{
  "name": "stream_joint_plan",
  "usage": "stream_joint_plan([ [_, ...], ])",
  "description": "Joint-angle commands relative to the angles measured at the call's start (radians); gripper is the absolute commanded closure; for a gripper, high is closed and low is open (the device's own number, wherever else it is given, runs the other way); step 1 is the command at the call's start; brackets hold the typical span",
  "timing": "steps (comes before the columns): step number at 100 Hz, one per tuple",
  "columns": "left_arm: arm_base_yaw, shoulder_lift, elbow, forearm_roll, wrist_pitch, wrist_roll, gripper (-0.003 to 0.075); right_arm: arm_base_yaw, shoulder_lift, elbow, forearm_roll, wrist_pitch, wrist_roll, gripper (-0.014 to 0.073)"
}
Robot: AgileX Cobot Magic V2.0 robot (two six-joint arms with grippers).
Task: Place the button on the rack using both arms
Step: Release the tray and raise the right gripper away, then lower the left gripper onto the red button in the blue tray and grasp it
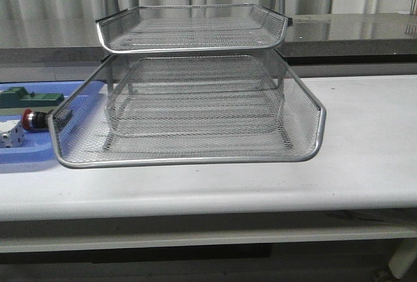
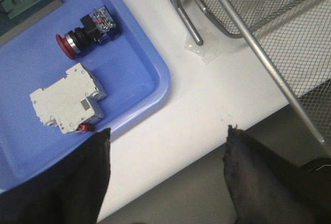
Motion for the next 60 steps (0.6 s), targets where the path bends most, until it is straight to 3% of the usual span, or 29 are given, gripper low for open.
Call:
stream_joint_plan([
  [1, -0.005, -0.011, -0.054, -0.029, -0.042, 0.048, 0.0273, -0.003, 0.001, -0.034, -0.023, -0.046, -0.005, 0.0662],
  [18, -0.005, 0.091, -0.164, -0.024, -0.002, 0.191, 0.0272, -0.003, 0.001, -0.034, -0.023, -0.046, -0.005, 0.0662],
  [43, -0.005, 0.298, -0.376, 0.138, 0.052, 0.216, 0.0270, -0.003, 0.001, -0.034, -0.023, -0.046, -0.005, 0.0662],
  [60, -0.005, 0.455, -0.521, 0.143, 0.078, 0.285, 0.0270, -0.003, 0.001, -0.034, -0.023, -0.046, -0.005, 0.0662],
])
